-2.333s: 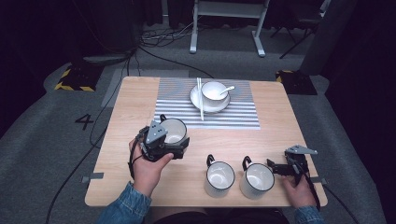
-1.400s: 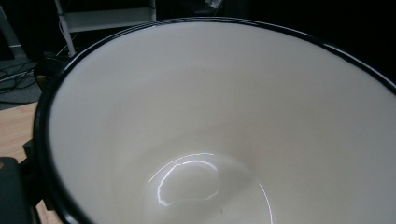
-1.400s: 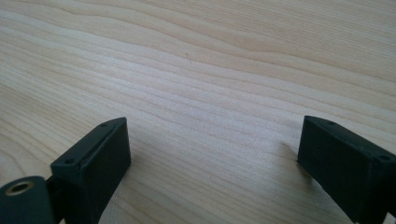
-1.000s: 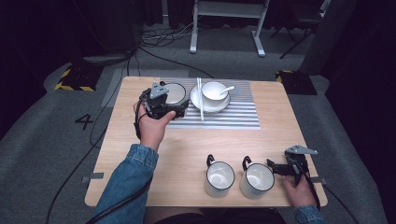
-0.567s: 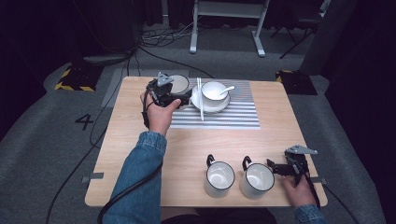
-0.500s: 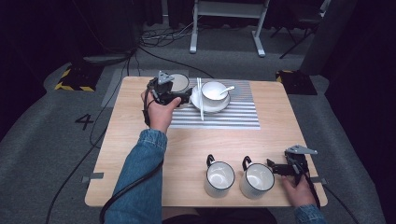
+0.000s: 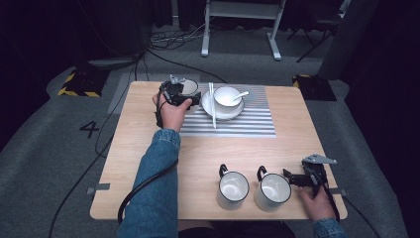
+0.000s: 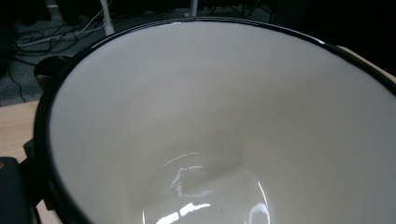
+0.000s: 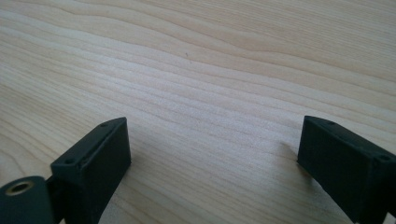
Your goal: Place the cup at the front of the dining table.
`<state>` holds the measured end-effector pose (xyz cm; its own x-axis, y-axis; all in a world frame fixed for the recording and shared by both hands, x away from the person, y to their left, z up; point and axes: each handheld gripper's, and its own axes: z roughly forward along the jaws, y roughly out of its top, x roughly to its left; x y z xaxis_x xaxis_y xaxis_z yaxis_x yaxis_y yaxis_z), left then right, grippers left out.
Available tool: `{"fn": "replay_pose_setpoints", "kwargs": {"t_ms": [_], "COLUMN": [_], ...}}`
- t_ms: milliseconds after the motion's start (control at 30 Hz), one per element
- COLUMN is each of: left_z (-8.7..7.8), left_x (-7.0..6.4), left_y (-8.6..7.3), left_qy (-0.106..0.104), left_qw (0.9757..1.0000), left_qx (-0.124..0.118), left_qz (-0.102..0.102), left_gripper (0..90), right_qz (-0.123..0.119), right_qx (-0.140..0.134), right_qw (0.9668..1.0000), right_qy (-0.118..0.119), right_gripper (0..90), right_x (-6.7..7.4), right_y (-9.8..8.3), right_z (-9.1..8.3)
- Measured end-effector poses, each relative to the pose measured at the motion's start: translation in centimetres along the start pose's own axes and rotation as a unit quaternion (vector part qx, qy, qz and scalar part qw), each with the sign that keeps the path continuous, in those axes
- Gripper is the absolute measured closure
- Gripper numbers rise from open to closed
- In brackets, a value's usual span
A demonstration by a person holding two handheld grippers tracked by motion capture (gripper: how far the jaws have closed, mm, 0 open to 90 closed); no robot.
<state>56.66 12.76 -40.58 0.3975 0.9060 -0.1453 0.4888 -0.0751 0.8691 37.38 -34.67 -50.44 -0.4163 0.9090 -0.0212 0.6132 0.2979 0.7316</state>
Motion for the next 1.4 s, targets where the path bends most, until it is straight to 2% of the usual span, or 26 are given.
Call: {"fn": "replay_pose_setpoints", "kwargs": {"t_ms": [33, 167, 267, 433, 667, 700, 733, 933, 1000, 1133, 1267, 1333, 1367, 1400], "left_z": [0.6, 1.3, 2.0, 2.6, 3.4, 3.6, 3.6, 4.3, 4.5, 4.7, 4.9, 5.0, 5.1, 5.2], "left_x": [0.3, 0.6, 0.8, 1.1, 1.1, 0.9, 1.0, 0.6, 0.6, 0.4, 0.2, 0.2, 0.0, 0.0], "left_y": [-0.4, -0.8, -1.1, -1.6, -2.0, -2.2, -2.3, -3.0, -3.3, -3.5, -3.7, -3.9, -4.1, -4.2], "left_qy": [0.002, 0.012, 0.019, 0.018, 0.017, 0.014, 0.015, 0.021, 0.02, 0.013, 0.015, 0.016, 0.014, 0.015], "left_qw": [0.9999, 0.9996, 0.9994, 0.999, 0.999, 0.999, 0.9989, 0.9986, 0.9986, 0.9984, 0.9983, 0.9982, 0.9982, 0.9981], "left_qx": [0.004, 0.022, 0.026, 0.039, 0.04, 0.039, 0.044, 0.04, 0.046, 0.046, 0.049, 0.054, 0.053, 0.055], "left_qz": [-0.01, -0.01, -0.009, -0.013, -0.007, -0.016, -0.007, -0.027, -0.017, -0.03, -0.029, -0.018, -0.027, -0.026], "left_gripper": [3.1, 3.1, 3.1, 3.1, 3.1, 3.2, 3.2, 3.2, 3.2, 3.2, 3.2, 3.2, 3.2, 3.2], "right_qz": [0.0, -0.004, -0.004, -0.004, -0.004, -0.005, -0.005, -0.005, -0.004, -0.004, -0.005, -0.005, -0.004, -0.005], "right_qx": [0.0, 0.001, 0.001, 0.001, 0.002, 0.001, 0.001, 0.001, 0.002, 0.001, 0.001, 0.001, 0.002, 0.001], "right_qw": [1.0, 1.0, 1.0, 1.0, 1.0, 1.0, 1.0, 1.0, 1.0, 1.0, 1.0, 1.0, 1.0, 1.0], "right_qy": [0.0, -0.002, -0.003, -0.002, -0.002, -0.002, -0.002, -0.002, -0.002, -0.003, -0.003, -0.003, -0.002, -0.003], "right_gripper": [9.6, 9.6, 9.6, 9.6, 9.6, 9.6, 9.6, 9.6, 9.6, 9.6, 9.6, 9.6, 9.6, 9.6], "right_x": [0.0, -0.1, -0.1, -0.1, -0.1, -0.1, -0.1, -0.1, -0.1, -0.1, -0.1, -0.1, -0.1, -0.1], "right_y": [0.0, 0.0, 0.0, 0.0, 0.0, 0.0, 0.0, 0.0, 0.0, 0.0, 0.0, 0.0, 0.0, 0.0], "right_z": [0.0, 0.0, 0.0, 0.0, 0.0, 0.0, 0.0, 0.0, 0.0, 0.0, 0.0, 0.0, 0.0, 0.0]}}
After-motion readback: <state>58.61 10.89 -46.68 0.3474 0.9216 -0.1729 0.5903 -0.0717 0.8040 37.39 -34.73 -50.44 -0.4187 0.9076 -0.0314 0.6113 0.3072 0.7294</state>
